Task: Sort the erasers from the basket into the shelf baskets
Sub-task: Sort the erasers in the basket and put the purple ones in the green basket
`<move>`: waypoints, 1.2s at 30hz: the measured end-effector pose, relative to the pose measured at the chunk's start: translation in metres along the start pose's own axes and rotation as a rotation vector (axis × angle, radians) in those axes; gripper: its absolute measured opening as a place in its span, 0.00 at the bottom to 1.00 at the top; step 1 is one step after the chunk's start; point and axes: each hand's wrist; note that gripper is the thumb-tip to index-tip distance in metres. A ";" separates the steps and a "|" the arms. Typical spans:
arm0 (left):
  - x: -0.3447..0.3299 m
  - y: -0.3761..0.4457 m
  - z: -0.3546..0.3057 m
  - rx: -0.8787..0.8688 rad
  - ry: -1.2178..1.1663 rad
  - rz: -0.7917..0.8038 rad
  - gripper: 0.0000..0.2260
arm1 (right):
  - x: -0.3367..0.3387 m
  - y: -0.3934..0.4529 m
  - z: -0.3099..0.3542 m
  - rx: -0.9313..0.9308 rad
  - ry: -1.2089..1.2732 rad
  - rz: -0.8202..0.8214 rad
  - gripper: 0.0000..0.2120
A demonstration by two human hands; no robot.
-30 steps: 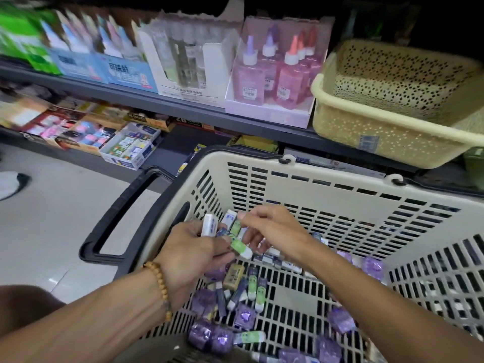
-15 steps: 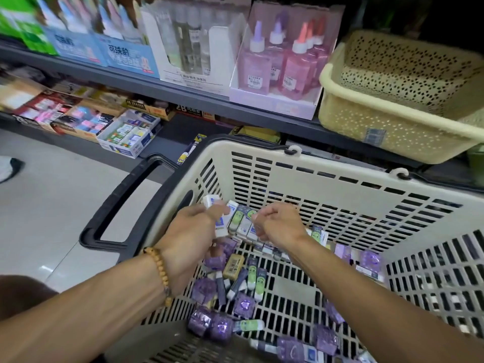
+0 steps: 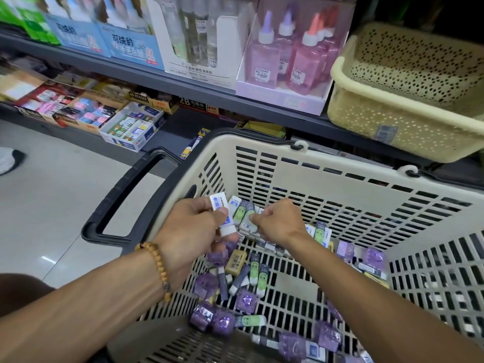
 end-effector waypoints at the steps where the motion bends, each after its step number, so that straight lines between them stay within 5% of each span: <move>1: 0.000 0.000 0.000 -0.002 0.000 0.004 0.04 | -0.001 0.002 0.002 -0.032 0.065 0.040 0.17; 5: 0.003 0.002 0.002 -0.016 0.011 0.022 0.05 | -0.007 0.005 0.016 -0.052 0.216 0.191 0.12; 9: 0.004 0.006 0.003 -0.027 0.033 0.017 0.06 | -0.004 0.003 0.018 0.062 0.065 0.148 0.17; 12: 0.003 0.008 0.002 -0.027 0.078 0.037 0.06 | 0.013 -0.012 0.015 0.135 0.237 0.146 0.17; 15: 0.000 0.010 0.001 -0.029 0.176 0.092 0.05 | 0.030 -0.037 0.020 0.222 0.478 0.384 0.13; 18: -0.003 0.010 0.001 -0.015 0.289 0.204 0.09 | 0.039 -0.051 0.019 0.270 0.372 0.382 0.05; 24: -0.014 0.017 0.019 -0.076 0.865 0.399 0.11 | 0.079 -0.072 -0.030 0.168 0.219 0.211 0.05; 30: -0.045 0.048 0.063 -0.177 1.457 0.533 0.24 | 0.099 -0.096 -0.059 0.222 0.063 0.183 0.07; 33: -0.052 0.055 0.095 -0.230 1.801 0.516 0.37 | 0.102 -0.095 -0.054 0.292 0.090 0.166 0.08; 36: -0.058 0.054 0.117 -0.306 1.946 0.410 0.37 | 0.105 -0.092 -0.052 0.325 0.093 0.151 0.08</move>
Point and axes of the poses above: each hand's wrist, its own y-axis towards the middle knuckle, its own x-axis out of the back of the hand, z = x × y, and after that the axes turned 4 degrees about -y, right-handed
